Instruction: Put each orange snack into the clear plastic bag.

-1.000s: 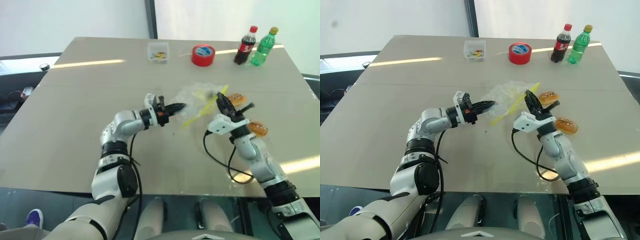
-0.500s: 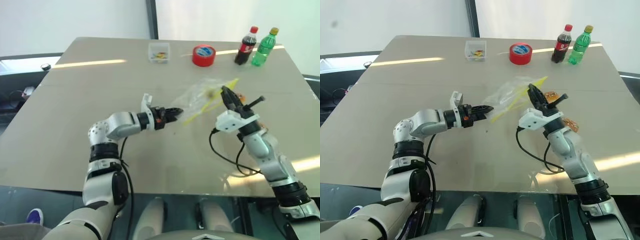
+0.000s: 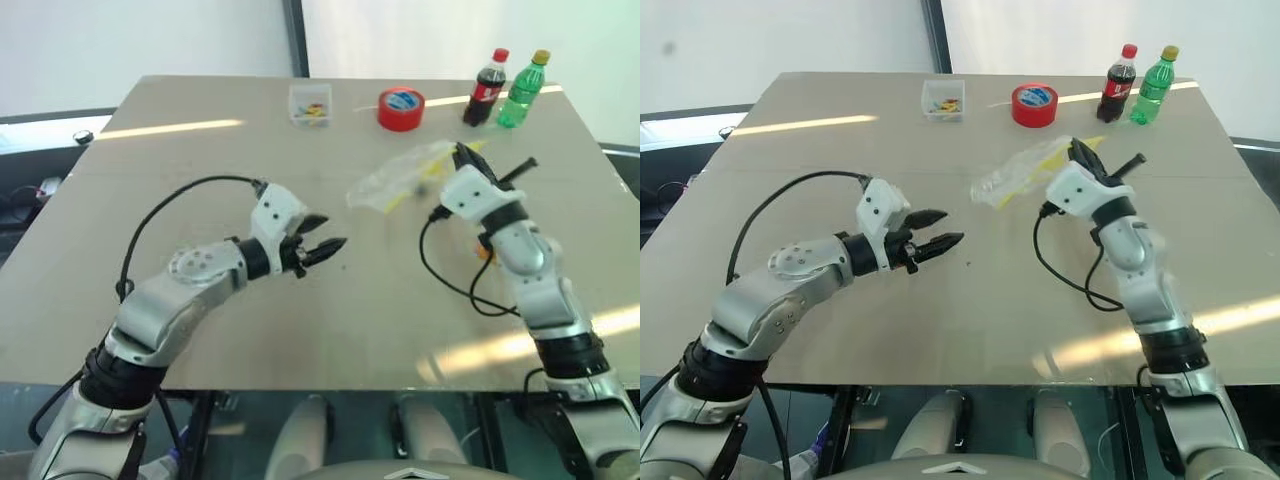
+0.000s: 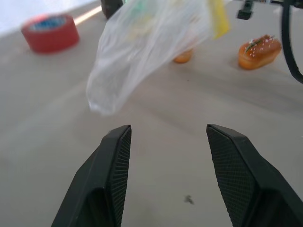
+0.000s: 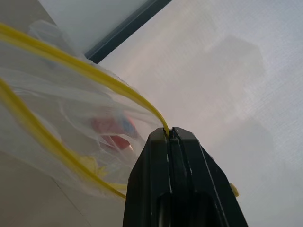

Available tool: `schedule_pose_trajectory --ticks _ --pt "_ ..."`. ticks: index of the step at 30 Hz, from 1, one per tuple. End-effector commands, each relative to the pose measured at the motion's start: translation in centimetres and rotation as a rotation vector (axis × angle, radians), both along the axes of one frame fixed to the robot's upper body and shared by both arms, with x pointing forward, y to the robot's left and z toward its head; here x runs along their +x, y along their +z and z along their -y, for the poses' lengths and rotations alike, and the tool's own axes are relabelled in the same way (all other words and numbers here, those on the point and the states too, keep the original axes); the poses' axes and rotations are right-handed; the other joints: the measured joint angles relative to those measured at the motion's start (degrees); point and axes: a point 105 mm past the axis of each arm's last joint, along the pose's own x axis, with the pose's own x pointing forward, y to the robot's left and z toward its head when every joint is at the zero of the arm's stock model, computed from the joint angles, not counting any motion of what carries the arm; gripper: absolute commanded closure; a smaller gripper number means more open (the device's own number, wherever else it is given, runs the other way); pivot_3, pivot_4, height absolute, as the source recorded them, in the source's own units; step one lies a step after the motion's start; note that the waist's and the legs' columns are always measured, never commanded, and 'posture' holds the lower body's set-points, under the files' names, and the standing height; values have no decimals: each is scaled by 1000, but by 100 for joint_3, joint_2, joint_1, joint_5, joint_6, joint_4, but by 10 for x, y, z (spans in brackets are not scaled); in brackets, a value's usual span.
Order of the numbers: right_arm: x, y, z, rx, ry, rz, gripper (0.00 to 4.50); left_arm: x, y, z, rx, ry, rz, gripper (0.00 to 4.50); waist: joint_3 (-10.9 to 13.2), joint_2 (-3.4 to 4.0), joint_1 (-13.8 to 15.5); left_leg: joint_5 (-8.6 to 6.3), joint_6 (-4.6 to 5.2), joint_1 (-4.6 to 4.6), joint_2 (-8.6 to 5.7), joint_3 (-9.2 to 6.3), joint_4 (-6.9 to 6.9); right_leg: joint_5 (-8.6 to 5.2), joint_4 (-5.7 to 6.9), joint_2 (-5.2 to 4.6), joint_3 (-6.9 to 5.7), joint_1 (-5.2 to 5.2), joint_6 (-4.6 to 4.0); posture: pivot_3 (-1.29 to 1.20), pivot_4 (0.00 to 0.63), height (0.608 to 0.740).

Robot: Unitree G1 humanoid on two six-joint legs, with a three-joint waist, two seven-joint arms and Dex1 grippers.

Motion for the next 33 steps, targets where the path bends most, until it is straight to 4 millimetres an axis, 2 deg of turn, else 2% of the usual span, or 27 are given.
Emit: schedule_pose_trajectory --ticks 1,4,13,18,26,29,32,33 --pt "3 7 -8 -7 -11 15 4500 -1 21 8 29 23 132 1833 0 0 -2 0 1 -2 0 0 0 0 -1 0 -1 0 0 0 150 740" --pt "6 3 -17 8 -27 -3 4500 4 26 10 89 95 180 1833 3 -6 -21 -4 11 -4 -5 -2 3 0 0 1 -4 -1 1 0 150 740" --pt "10 -3 -29 43 -65 -34 4500 11 28 20 99 196 196 1833 4 -6 -58 -1 5 -2 -7 1 4 0 21 7 1 -12 2 0 150 740" --pt "11 -4 -30 42 -85 -32 4500 8 29 32 103 162 197 1833 4 -6 -55 0 4 -2 -7 0 12 0 26 10 1 -11 2 0 150 740" --pt "10 -4 -32 39 -102 -21 4500 17 24 36 105 168 184 1833 4 -6 -57 3 -1 -5 -5 5 11 0 26 11 7 -17 2 0 150 740" --pt "7 -6 -33 35 -101 -17 4500 20 22 38 94 167 172 2596 4 -7 -58 3 -1 -4 -5 6 12 1 28 11 8 -18 2 0 150 740" --pt "4 -9 -36 22 -93 -18 4500 23 18 38 110 170 180 3648 4 -6 -57 3 -2 -5 -5 6 12 1 28 11 8 -18 2 0 150 740" --pt "2 -10 -37 12 -88 -13 4500 23 18 39 108 163 184 4201 4 -7 -57 3 -2 -5 -5 6 12 1 27 11 8 -18 2 0 150 740"
